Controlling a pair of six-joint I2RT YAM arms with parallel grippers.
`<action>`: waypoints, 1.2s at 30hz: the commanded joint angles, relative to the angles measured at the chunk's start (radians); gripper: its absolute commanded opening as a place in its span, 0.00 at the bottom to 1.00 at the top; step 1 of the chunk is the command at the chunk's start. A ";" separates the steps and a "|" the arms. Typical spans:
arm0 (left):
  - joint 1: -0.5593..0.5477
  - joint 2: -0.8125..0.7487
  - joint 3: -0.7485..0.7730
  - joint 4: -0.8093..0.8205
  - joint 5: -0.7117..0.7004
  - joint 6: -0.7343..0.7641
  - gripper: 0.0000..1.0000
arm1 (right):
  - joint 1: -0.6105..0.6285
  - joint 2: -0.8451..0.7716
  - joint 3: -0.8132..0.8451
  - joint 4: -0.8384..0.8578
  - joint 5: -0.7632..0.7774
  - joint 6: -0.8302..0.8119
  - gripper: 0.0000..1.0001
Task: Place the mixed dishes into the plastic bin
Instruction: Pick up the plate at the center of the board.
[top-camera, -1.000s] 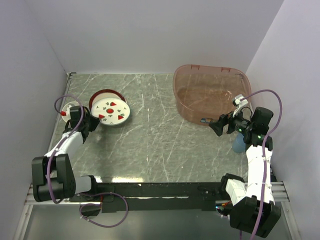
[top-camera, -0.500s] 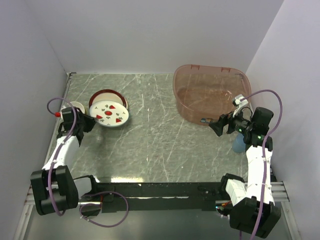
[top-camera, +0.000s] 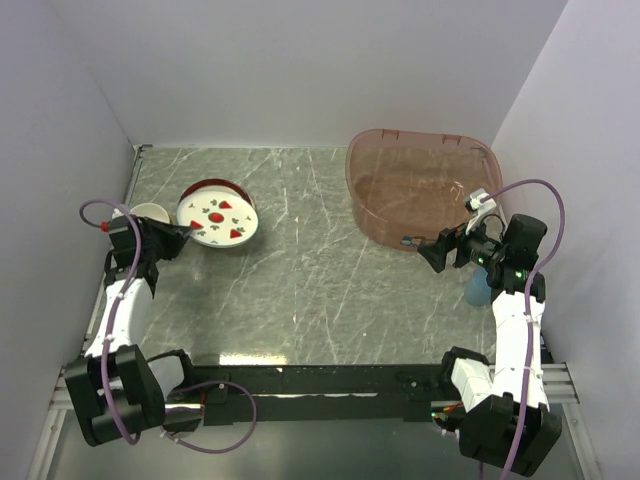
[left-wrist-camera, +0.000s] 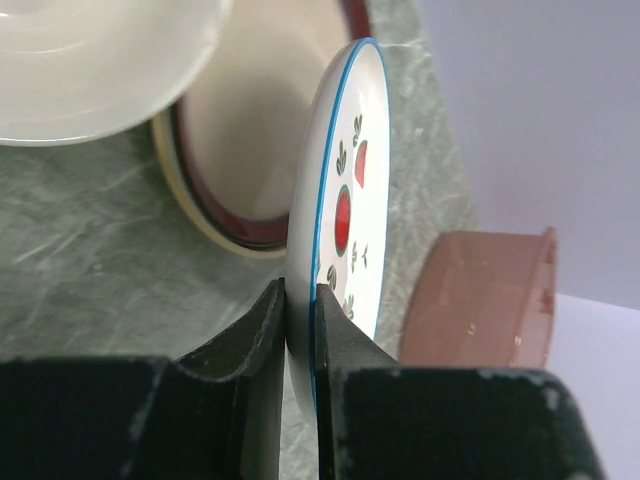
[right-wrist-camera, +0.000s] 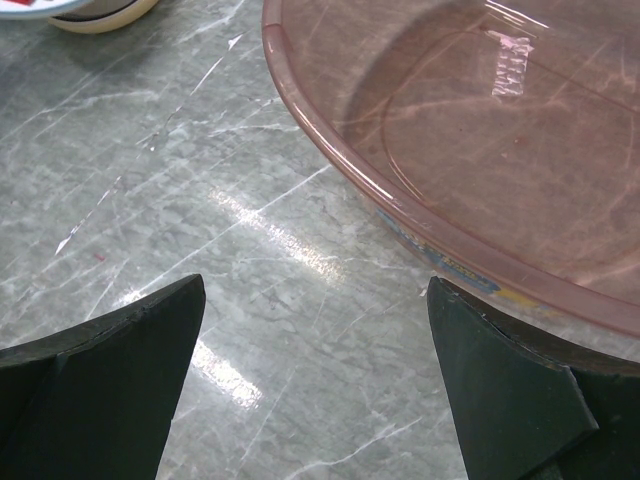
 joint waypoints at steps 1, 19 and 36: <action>0.013 -0.073 0.025 0.187 0.136 -0.074 0.01 | 0.006 -0.017 0.035 0.027 -0.010 -0.005 1.00; -0.022 -0.273 0.004 0.357 0.399 -0.192 0.01 | 0.014 0.028 0.153 -0.054 -0.063 -0.028 1.00; -0.442 -0.291 -0.030 0.587 0.241 -0.269 0.01 | 0.322 0.249 0.477 -0.258 -0.135 0.188 1.00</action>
